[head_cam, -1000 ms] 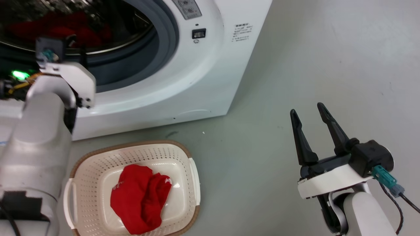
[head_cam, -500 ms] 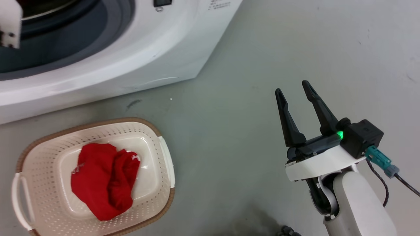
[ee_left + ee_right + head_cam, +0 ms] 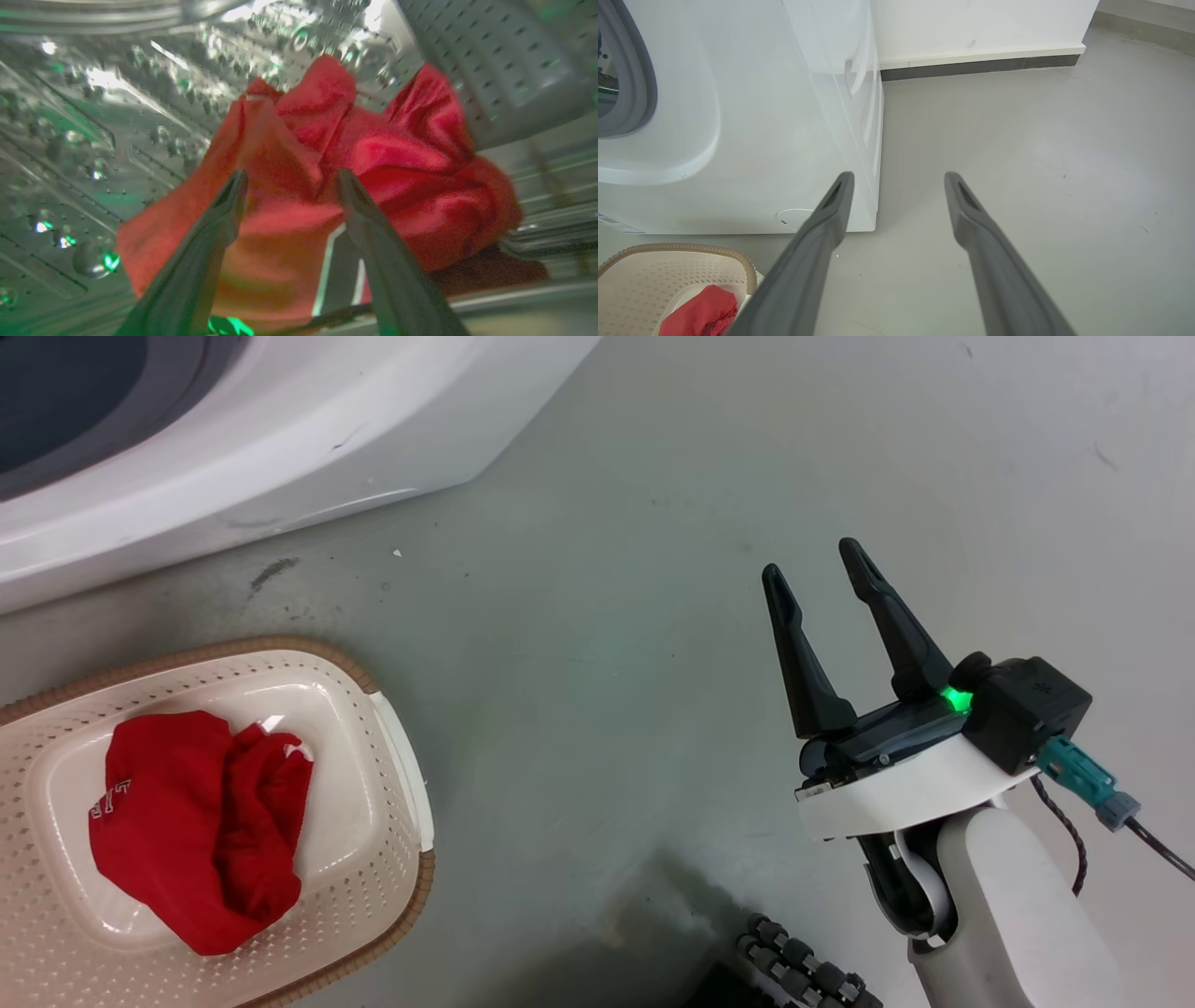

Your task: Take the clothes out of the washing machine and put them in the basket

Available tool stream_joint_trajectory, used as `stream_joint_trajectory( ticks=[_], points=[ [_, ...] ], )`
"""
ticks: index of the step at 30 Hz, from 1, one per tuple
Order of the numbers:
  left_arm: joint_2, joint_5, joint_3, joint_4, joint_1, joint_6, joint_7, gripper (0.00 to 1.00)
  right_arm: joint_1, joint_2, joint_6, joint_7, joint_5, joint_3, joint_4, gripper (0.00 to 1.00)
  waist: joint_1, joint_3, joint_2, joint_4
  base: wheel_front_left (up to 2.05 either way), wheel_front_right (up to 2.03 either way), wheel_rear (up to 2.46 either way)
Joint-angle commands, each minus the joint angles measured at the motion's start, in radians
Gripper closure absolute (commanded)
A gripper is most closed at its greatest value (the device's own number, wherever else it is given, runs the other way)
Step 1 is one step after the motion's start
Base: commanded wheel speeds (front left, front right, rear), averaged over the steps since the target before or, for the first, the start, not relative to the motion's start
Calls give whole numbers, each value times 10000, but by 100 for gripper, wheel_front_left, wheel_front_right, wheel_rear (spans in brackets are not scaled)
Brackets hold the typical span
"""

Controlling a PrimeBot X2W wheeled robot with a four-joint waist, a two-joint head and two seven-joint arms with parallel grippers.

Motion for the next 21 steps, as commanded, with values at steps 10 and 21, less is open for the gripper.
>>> stream_joint_trajectory(
  ticks=[10, 21],
  points=[
    [214, -225, 5, 51, -255, 188, 1973, 91, -210, 26, -9, -36, 121, 165, -79, 0, -2, 411, 0, -123, 0, 0, 0],
    [415, -558, 238, -2682, 987, 1786, 402, 100, -280, 25, -9, -37, 23, 45, 22, 0, -2, 344, 0, -18, 0, 0, 0]
  ],
)
